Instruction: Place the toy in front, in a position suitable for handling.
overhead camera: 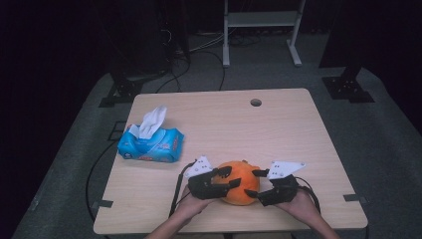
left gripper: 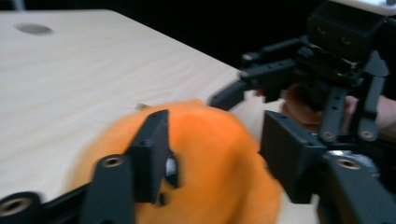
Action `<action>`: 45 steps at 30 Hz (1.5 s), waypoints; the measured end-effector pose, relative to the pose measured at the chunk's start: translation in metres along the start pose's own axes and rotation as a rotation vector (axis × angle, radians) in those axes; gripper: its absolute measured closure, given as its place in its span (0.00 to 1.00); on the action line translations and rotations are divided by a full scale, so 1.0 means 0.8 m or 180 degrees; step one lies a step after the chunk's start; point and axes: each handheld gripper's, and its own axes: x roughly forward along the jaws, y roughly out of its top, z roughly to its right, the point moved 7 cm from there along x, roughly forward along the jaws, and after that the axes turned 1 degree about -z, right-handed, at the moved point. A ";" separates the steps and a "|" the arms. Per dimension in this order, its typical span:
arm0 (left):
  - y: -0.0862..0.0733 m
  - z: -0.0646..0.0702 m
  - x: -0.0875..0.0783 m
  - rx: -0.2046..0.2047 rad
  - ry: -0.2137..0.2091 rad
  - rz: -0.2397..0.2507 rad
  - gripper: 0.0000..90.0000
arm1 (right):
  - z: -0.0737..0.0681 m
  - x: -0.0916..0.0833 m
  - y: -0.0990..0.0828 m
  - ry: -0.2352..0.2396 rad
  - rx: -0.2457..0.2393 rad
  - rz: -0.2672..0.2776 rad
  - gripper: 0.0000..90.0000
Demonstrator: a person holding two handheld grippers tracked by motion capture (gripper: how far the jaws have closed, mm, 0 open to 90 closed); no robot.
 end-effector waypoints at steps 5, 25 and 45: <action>0.015 -0.048 -0.024 0.0267 0.0479 0.0121 0.33 | 0.004 -0.003 -0.007 0.0017 0.0079 0.0026 0.32; 0.073 -0.247 -0.142 0.0351 0.1846 0.0347 0.23 | 0.002 -0.001 -0.008 0.0002 0.0082 0.0100 0.32; 0.065 -0.333 -0.155 -0.0129 0.2362 0.0084 0.36 | -0.002 -0.001 -0.010 0.0009 0.0028 0.0105 0.31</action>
